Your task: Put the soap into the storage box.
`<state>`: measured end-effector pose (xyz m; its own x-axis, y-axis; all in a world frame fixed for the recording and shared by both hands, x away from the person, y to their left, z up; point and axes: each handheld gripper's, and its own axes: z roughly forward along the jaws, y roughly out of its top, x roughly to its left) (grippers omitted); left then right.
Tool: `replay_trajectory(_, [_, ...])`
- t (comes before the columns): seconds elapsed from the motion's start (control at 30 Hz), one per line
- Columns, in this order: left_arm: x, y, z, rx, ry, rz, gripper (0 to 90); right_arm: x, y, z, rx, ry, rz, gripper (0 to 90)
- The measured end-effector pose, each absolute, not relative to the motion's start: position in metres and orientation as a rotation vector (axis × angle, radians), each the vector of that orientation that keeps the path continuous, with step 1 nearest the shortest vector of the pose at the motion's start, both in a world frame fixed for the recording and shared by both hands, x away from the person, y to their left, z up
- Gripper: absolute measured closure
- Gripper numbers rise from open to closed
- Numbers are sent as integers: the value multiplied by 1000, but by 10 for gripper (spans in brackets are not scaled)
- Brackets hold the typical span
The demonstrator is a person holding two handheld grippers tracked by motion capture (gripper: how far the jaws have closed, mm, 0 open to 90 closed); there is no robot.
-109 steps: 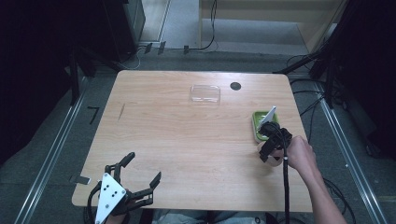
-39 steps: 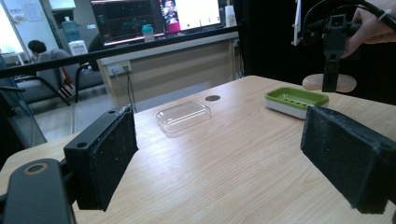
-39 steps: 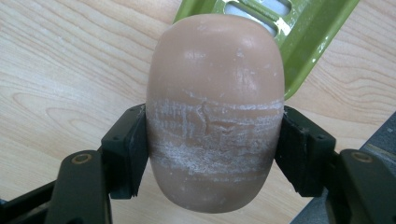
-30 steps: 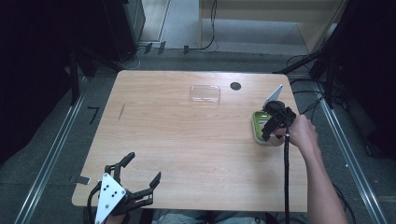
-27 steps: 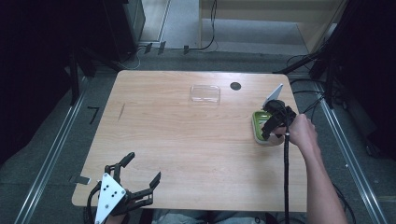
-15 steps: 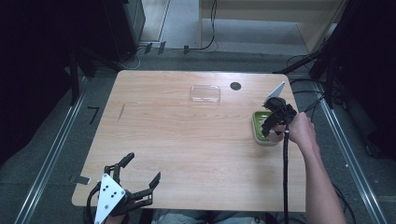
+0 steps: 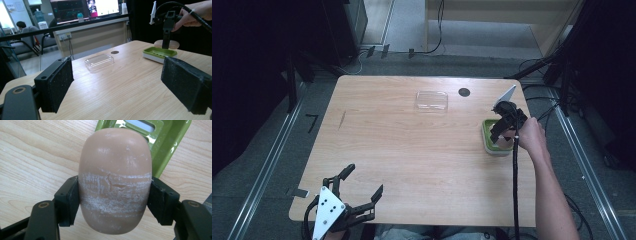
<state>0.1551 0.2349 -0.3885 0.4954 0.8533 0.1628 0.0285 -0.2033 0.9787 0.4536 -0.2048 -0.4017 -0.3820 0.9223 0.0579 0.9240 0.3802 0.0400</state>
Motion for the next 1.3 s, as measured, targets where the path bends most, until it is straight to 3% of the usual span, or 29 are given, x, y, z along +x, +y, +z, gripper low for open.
replay_trajectory(1.3, [155,234,-389,1605,772,908,113,473,-212,-431,-1902,-2463,-172,335])
